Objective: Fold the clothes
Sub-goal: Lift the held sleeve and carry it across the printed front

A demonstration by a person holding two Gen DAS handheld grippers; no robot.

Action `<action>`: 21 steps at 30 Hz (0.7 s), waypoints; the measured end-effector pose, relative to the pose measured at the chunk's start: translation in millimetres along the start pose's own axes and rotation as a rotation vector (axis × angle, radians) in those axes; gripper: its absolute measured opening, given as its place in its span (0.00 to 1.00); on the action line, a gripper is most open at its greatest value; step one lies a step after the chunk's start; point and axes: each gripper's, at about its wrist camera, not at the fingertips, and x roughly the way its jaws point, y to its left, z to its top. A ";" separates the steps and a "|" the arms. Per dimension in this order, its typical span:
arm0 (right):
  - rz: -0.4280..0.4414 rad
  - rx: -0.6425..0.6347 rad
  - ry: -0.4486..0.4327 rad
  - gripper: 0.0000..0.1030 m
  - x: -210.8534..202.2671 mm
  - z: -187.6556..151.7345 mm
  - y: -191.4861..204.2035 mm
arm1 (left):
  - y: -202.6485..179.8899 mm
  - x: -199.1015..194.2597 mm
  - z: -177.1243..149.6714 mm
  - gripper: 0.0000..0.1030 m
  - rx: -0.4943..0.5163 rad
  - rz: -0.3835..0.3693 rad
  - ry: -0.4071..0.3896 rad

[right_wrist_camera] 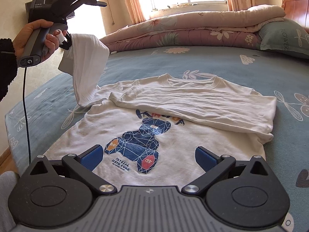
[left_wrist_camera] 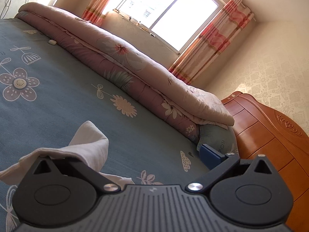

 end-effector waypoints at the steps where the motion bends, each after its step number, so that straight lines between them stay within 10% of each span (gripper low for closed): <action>1: -0.001 0.001 -0.002 1.00 -1.7 -0.2 -1.1 | -6.4 2.9 -1.3 0.99 0.010 -0.004 0.006; 21: -0.022 0.029 0.048 1.00 -14.1 -10.4 -23.6 | -94.4 64.2 -45.1 0.99 0.138 -0.100 0.140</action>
